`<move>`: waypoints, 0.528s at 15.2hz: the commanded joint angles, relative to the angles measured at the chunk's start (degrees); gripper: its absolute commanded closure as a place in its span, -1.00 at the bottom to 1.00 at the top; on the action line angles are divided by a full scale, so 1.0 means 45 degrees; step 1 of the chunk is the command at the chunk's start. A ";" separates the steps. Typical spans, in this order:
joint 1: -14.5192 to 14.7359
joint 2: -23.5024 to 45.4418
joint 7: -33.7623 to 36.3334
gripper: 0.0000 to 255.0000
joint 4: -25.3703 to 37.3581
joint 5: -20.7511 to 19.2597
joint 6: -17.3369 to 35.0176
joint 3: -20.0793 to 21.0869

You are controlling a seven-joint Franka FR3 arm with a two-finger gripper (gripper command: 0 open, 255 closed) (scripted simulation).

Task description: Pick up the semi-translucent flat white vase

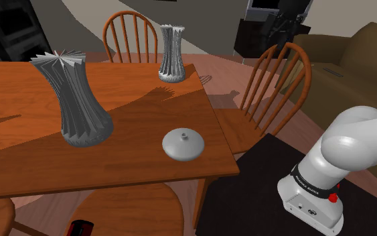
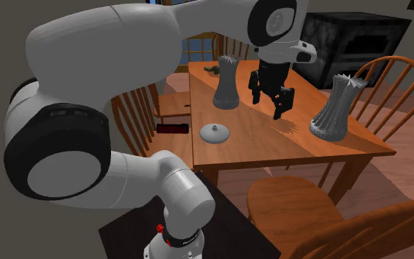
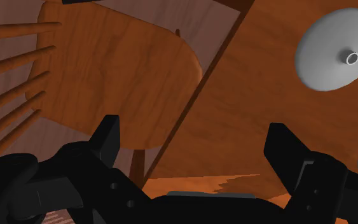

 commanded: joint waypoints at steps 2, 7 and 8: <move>0.0059 0.0021 0.0281 -1.00 -0.0238 0.0154 0.0214 0.0238; 0.0401 0.0380 0.1664 -1.00 -0.1212 0.0949 0.1353 0.1451; 0.0479 0.0505 0.1939 -1.00 -0.1363 0.1108 0.1596 0.1696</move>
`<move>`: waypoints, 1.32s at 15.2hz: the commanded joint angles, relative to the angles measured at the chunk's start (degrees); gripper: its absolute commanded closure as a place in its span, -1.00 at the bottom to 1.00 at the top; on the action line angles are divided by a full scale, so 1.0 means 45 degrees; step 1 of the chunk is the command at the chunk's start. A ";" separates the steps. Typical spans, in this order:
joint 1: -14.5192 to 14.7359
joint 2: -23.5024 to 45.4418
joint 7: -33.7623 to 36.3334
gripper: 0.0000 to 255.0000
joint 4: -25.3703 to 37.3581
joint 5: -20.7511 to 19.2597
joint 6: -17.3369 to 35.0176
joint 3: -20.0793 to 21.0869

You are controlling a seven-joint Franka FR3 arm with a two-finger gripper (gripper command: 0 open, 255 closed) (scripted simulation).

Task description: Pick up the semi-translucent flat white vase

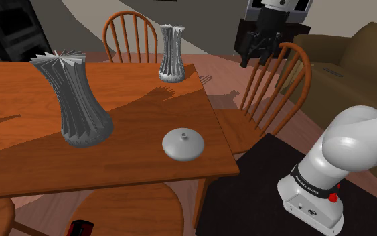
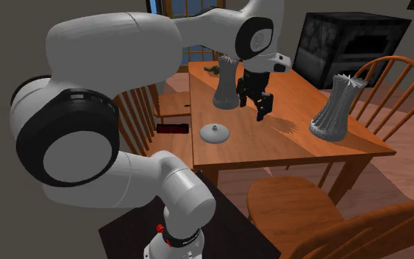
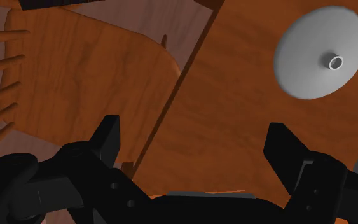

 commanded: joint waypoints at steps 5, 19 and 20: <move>0.0443 0.1039 0.1630 -1.00 -0.0618 0.0925 0.1495 0.1477; 0.1006 0.5793 0.5549 -1.00 0.0084 0.1820 0.5297 0.4974; 0.1005 0.6242 0.5872 -1.00 0.0254 0.1741 0.5551 0.5215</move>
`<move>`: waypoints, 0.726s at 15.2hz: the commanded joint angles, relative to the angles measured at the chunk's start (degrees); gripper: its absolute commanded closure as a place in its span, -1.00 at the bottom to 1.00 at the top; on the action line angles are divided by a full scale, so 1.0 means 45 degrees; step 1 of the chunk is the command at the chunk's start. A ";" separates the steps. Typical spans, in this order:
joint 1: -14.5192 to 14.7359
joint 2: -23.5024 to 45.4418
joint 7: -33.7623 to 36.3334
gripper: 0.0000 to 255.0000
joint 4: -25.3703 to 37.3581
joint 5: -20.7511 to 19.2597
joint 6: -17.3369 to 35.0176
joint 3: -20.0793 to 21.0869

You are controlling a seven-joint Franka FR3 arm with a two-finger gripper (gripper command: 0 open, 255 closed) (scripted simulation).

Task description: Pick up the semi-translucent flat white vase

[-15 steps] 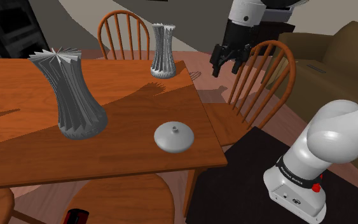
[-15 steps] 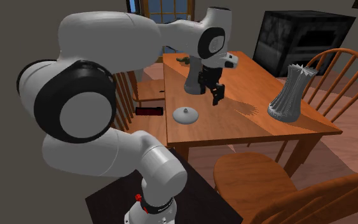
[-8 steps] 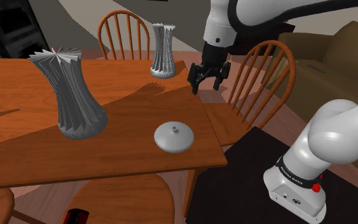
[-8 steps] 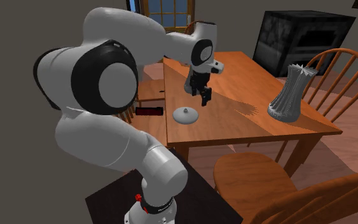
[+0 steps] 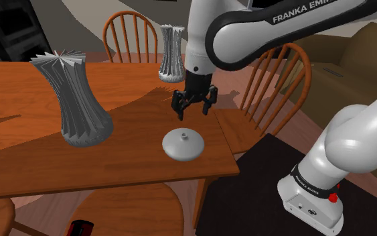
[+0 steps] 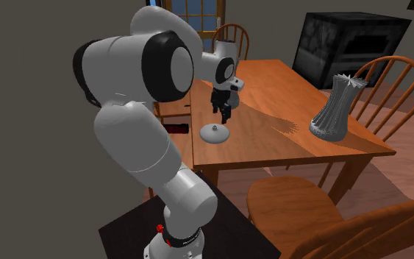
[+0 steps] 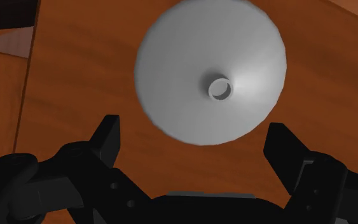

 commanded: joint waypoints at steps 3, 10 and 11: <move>-0.0025 0.1398 0.0915 -1.00 0.0461 -0.0315 0.0857 0.0639; -0.0055 0.2060 0.1044 -1.00 -0.0148 -0.0497 0.2091 0.0820; -0.0054 0.2059 0.1044 -1.00 -0.0149 -0.0497 0.2091 0.0819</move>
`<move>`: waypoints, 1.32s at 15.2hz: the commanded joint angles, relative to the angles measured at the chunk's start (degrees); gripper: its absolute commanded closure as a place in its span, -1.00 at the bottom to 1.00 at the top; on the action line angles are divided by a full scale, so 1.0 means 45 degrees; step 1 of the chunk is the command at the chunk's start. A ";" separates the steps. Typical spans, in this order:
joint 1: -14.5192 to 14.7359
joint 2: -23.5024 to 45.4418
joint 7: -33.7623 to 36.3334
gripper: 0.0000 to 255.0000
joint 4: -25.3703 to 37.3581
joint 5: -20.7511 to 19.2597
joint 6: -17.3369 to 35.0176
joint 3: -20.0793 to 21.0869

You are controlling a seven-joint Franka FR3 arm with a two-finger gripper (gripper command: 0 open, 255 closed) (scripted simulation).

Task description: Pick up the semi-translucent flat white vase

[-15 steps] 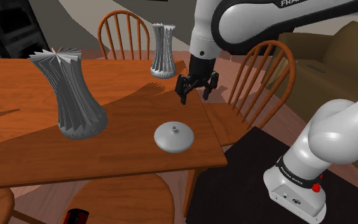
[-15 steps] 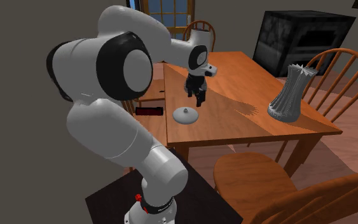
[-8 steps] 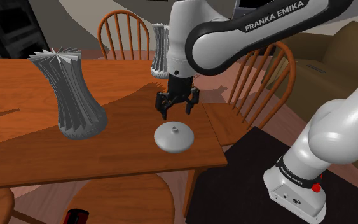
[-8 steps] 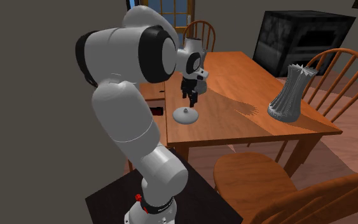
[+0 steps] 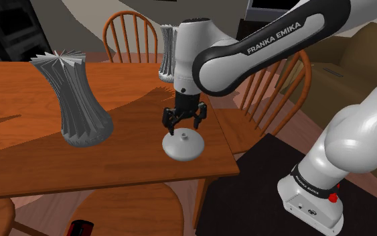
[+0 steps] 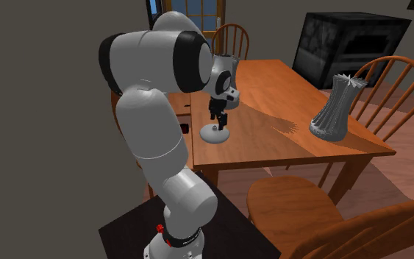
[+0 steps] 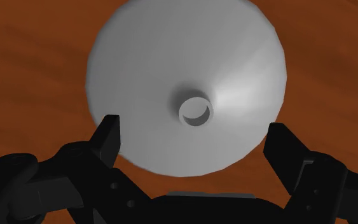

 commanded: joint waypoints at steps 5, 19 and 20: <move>0.0008 -0.0006 -0.0005 1.00 -0.0072 0.0014 0.0073 0.0006; 0.0029 -0.0818 -0.0149 1.00 0.0827 0.0206 -0.1593 -0.0235; 0.0030 -0.0897 -0.0159 1.00 0.0935 0.0219 -0.1776 -0.0263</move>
